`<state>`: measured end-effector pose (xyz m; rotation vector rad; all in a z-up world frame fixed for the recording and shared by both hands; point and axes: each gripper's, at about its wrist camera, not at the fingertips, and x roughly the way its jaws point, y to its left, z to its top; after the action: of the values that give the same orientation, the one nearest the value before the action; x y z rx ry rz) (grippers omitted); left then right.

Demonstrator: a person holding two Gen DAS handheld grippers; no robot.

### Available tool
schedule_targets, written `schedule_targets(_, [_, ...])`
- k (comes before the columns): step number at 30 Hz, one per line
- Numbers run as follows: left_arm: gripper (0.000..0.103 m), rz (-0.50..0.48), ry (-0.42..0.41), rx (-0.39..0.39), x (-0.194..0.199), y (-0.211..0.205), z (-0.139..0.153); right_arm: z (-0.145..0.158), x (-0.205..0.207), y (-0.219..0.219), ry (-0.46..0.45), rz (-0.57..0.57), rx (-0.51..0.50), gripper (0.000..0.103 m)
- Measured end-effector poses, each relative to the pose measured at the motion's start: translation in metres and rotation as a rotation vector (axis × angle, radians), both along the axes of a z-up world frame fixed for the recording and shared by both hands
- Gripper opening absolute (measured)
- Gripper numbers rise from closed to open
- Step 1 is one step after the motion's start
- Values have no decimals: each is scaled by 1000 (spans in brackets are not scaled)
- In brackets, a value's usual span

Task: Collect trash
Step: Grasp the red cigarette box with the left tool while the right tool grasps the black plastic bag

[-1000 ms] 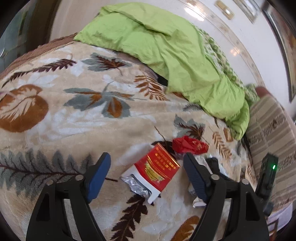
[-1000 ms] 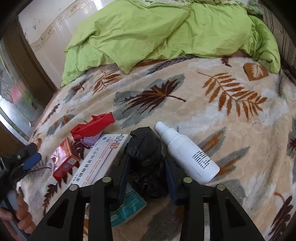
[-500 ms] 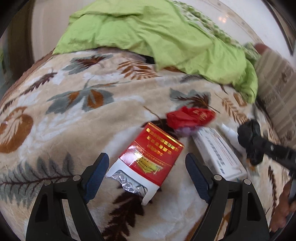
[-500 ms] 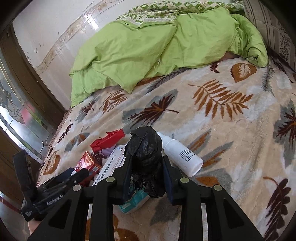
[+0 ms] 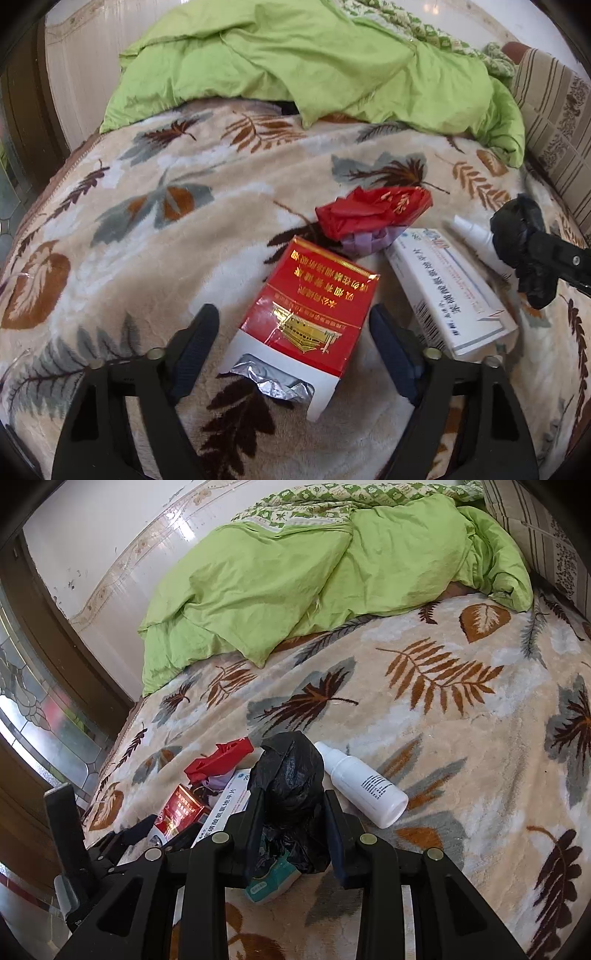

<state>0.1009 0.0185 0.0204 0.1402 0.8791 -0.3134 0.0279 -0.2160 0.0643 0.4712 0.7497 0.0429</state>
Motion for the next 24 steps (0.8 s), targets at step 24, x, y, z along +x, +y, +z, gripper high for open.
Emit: schedule_targets(24, [56,82,-225,-207,-121,19,76,31,-113,15,-130,9,-44,33])
